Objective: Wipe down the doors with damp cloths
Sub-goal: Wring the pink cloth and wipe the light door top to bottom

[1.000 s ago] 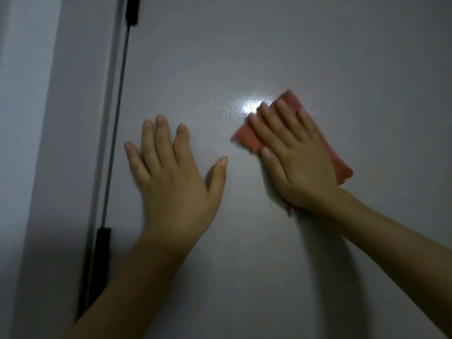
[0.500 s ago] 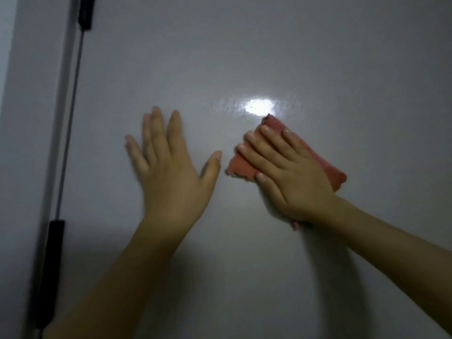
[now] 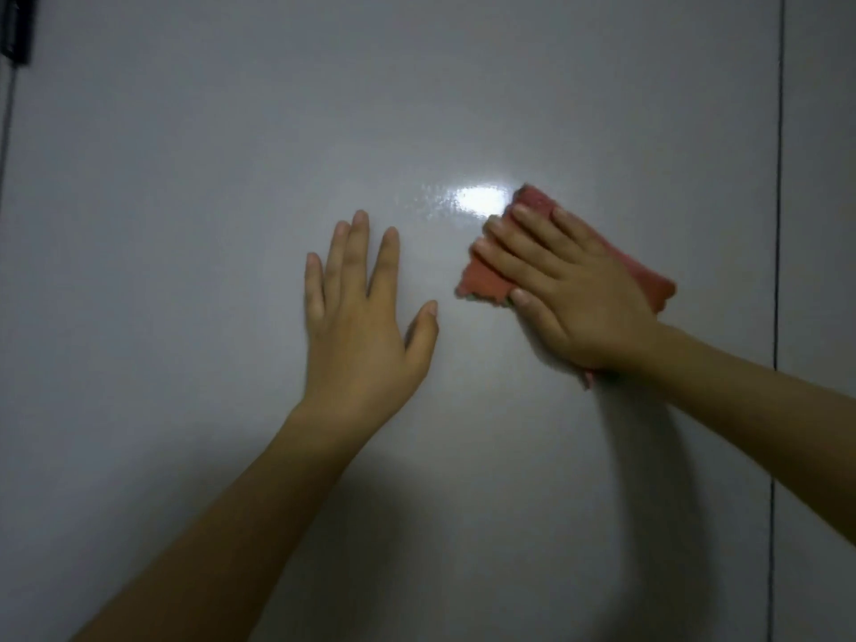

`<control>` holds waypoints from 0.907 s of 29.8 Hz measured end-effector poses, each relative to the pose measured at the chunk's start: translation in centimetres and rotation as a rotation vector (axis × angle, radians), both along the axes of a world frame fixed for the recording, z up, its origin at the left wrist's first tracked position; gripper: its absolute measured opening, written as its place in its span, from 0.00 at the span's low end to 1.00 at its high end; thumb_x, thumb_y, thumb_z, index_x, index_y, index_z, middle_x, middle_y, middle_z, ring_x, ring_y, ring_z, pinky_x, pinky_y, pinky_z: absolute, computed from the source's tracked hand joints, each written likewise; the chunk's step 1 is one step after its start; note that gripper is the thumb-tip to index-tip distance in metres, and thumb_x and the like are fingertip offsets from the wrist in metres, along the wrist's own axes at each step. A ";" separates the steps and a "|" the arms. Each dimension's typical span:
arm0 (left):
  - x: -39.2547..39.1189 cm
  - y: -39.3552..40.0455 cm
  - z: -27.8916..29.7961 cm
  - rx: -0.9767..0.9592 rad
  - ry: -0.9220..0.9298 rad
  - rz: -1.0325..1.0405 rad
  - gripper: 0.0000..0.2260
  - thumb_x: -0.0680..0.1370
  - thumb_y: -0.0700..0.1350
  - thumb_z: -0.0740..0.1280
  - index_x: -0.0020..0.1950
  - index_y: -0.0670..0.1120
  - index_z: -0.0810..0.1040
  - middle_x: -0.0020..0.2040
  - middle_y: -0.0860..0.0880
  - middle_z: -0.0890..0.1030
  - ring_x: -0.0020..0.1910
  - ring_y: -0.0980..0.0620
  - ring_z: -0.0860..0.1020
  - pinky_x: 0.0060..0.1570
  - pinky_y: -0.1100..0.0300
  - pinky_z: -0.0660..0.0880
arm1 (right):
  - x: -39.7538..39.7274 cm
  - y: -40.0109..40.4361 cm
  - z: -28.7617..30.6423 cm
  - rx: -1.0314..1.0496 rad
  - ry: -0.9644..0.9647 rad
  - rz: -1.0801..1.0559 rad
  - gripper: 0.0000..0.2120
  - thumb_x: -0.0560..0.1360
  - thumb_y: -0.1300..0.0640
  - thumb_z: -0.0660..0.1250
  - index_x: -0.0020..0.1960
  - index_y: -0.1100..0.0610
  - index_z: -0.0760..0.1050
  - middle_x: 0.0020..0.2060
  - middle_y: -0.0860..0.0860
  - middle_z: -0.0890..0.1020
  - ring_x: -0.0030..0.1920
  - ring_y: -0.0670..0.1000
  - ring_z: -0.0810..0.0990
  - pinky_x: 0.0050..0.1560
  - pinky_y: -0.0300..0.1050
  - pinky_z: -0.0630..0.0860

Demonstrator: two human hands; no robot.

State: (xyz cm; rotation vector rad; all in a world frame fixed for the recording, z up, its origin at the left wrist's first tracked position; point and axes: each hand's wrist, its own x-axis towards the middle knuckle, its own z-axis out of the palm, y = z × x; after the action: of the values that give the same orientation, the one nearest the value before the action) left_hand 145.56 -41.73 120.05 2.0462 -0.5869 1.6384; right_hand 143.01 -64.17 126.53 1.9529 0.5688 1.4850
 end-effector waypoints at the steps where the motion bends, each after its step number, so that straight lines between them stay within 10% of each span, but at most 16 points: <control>1: -0.1 -0.4 -0.1 0.007 -0.001 0.002 0.32 0.78 0.61 0.49 0.79 0.49 0.49 0.79 0.47 0.43 0.77 0.51 0.39 0.73 0.53 0.34 | -0.4 -1.4 1.0 0.008 0.004 -0.006 0.24 0.81 0.50 0.46 0.76 0.54 0.53 0.75 0.54 0.57 0.76 0.54 0.51 0.75 0.55 0.48; 8: -1.3 -4.2 1.0 0.054 -0.043 -0.016 0.32 0.78 0.60 0.51 0.79 0.48 0.50 0.79 0.47 0.46 0.77 0.50 0.43 0.72 0.57 0.35 | -0.4 -2.4 2.9 0.563 -0.185 0.032 0.26 0.82 0.48 0.43 0.78 0.54 0.48 0.77 0.53 0.52 0.77 0.52 0.47 0.76 0.51 0.42; 14: -1.0 -6.3 1.5 0.084 -0.040 0.045 0.32 0.78 0.61 0.48 0.79 0.46 0.49 0.79 0.44 0.49 0.77 0.47 0.45 0.75 0.52 0.41 | -1.6 -7.2 -3.0 -0.047 0.062 -0.014 0.25 0.81 0.49 0.45 0.76 0.54 0.51 0.76 0.52 0.54 0.77 0.53 0.49 0.75 0.53 0.45; 22: -2.1 -9.6 1.9 0.024 0.057 0.199 0.41 0.76 0.68 0.46 0.78 0.39 0.47 0.77 0.35 0.46 0.76 0.38 0.42 0.74 0.42 0.41 | -1.8 -8.7 1.1 0.624 -0.188 0.026 0.25 0.81 0.51 0.44 0.77 0.54 0.48 0.77 0.53 0.53 0.77 0.52 0.48 0.76 0.52 0.44; 27: -1.9 -11.4 2.2 -0.028 0.115 0.229 0.49 0.70 0.75 0.45 0.77 0.39 0.42 0.76 0.32 0.42 0.75 0.34 0.39 0.71 0.37 0.39 | -2.4 -10.9 -5.2 0.132 0.019 -0.002 0.25 0.81 0.49 0.46 0.76 0.56 0.54 0.75 0.54 0.56 0.76 0.55 0.51 0.75 0.55 0.47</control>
State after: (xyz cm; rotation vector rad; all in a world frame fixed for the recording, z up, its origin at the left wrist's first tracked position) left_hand 143.61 -53.15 122.29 2.2371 -0.2979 1.6276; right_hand 140.59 -75.10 121.31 2.0690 0.4882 1.5392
